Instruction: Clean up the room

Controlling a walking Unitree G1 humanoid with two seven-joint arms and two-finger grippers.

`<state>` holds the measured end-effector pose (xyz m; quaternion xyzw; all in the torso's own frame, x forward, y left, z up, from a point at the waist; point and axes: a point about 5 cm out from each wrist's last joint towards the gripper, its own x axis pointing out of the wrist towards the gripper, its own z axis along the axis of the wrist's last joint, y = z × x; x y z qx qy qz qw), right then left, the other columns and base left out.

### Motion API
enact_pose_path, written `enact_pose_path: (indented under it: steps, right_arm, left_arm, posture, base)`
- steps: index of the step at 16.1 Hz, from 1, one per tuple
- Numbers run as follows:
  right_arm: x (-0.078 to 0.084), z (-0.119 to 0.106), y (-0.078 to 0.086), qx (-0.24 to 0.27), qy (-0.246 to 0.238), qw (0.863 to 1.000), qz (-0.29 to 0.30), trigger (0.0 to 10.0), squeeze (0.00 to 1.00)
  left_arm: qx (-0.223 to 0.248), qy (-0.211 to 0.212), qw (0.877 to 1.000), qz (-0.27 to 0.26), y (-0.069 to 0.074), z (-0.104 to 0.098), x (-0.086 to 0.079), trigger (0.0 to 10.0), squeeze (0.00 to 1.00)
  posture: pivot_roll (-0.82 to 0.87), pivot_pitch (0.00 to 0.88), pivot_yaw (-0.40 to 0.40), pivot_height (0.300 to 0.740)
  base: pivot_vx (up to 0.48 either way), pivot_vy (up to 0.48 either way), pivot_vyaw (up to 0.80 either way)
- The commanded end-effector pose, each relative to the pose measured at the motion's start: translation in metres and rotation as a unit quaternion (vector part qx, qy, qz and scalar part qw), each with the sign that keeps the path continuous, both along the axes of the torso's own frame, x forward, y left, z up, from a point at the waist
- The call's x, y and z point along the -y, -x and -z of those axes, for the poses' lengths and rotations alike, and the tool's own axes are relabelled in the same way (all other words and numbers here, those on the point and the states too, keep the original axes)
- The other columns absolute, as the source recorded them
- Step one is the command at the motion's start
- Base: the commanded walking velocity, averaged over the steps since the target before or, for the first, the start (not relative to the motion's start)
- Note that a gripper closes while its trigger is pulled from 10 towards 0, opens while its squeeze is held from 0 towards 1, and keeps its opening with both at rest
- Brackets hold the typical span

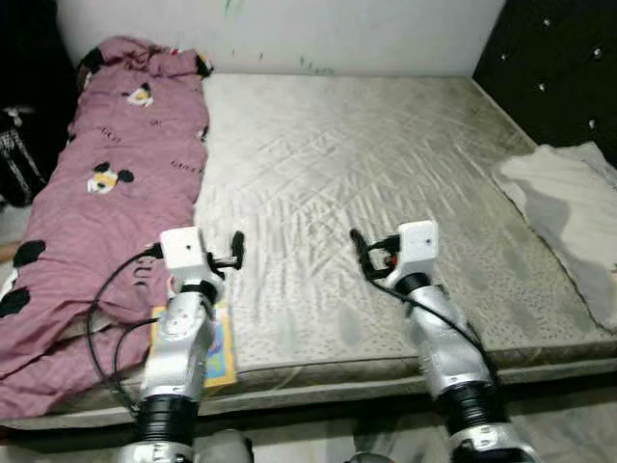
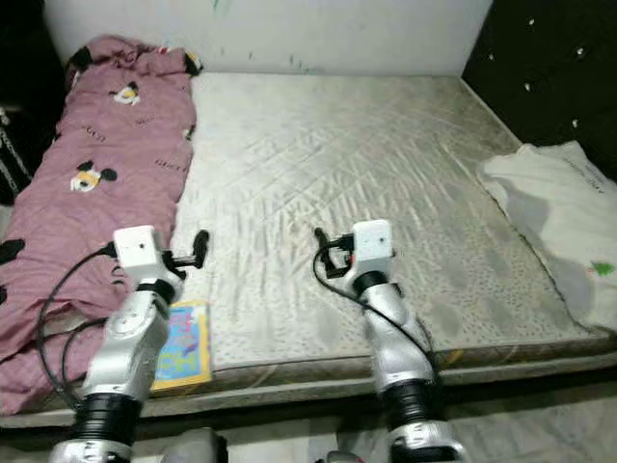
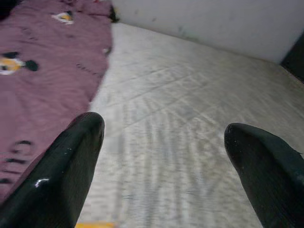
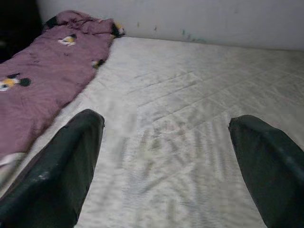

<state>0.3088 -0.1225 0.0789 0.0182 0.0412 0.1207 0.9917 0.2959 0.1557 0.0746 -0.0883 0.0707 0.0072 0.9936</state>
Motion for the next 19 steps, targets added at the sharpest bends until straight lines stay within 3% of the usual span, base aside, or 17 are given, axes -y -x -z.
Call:
enact_pose_path:
  steps: [1,16,19]
  right_arm:
    - [-0.001,0.001,0.0,-0.006,0.004,1.0,-0.005,10.0,0.0]
    - [-0.002,-0.002,-0.001,0.002,0.004,1.0,-0.009,10.0,0.0]
    - [-0.003,-0.013,-0.004,0.017,-0.005,1.0,-0.012,10.0,0.0]
  left_arm:
    - [-0.003,-0.001,1.0,-0.002,-0.001,0.0,-0.001,10.0,0.0]
    - [0.002,-0.012,1.0,-0.006,-0.002,-0.003,-0.002,10.0,0.0]
    - [0.025,-0.043,0.999,-0.024,-0.005,-0.013,-0.005,10.0,0.0]
  posture:
    - [-0.01,0.0,-0.039,0.74]
    - [-0.01,0.0,-0.041,0.74]
    - [-0.01,0.0,-0.041,0.74]
  base:
    - [0.0,0.48,0.0]
    - [0.0,0.48,0.0]
    - [0.0,0.0,0.0]
